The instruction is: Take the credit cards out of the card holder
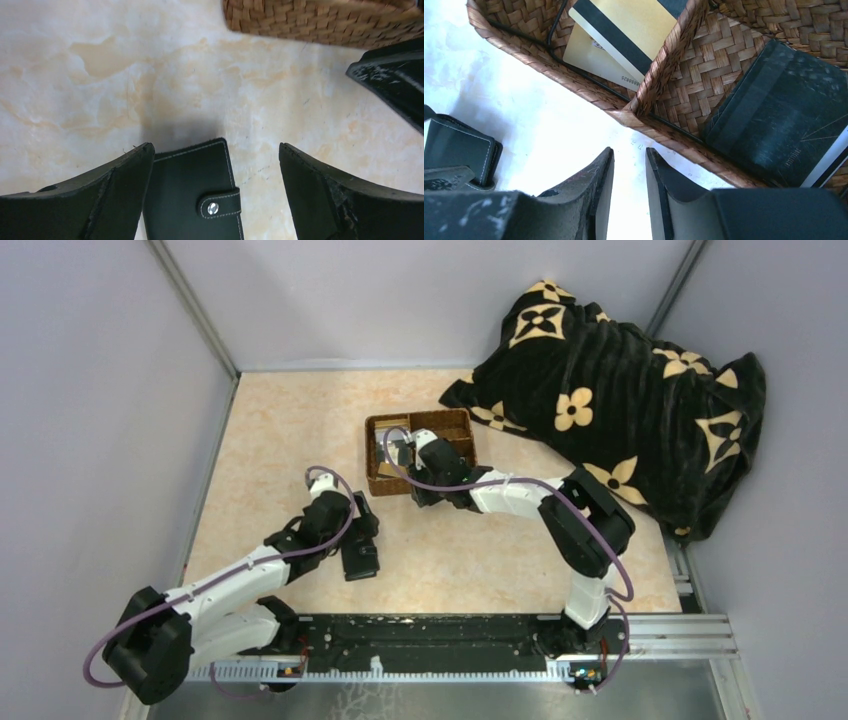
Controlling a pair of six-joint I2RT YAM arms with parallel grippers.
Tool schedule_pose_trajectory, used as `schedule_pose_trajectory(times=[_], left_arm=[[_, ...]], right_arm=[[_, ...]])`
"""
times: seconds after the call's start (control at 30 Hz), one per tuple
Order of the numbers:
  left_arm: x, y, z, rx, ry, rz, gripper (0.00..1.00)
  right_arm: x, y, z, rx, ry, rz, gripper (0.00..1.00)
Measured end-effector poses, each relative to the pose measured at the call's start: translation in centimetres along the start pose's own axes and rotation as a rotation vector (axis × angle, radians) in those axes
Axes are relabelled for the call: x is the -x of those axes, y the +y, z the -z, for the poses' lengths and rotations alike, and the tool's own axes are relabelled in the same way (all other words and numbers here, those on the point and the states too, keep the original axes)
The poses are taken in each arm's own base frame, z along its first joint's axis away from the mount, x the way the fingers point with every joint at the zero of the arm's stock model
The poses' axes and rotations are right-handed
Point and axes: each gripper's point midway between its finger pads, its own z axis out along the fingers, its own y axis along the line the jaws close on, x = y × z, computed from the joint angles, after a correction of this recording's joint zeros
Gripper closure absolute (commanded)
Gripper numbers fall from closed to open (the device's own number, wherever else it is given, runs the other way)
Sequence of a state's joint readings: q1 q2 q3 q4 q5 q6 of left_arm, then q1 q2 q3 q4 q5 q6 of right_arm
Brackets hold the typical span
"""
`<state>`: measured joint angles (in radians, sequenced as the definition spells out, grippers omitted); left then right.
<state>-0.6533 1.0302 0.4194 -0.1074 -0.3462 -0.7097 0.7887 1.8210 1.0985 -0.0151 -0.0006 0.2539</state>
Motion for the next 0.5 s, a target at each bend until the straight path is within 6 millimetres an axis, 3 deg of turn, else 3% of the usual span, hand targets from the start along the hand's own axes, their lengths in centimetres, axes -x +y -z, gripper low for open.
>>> schedule_pose_trajectory(times=[0.2, 0.5], left_arm=[[-2.6, 0.0, 0.7, -0.006, 0.113, 0.015, 0.00], [-4.4, 0.1, 2.3, 0.028, 0.226, -0.008, 0.00]], right_arm=[[-0.1, -0.2, 0.6, -0.005, -0.007, 0.001, 0.67], [-1.0, -0.6, 0.6, -0.020, 0.008, 0.001, 0.66]])
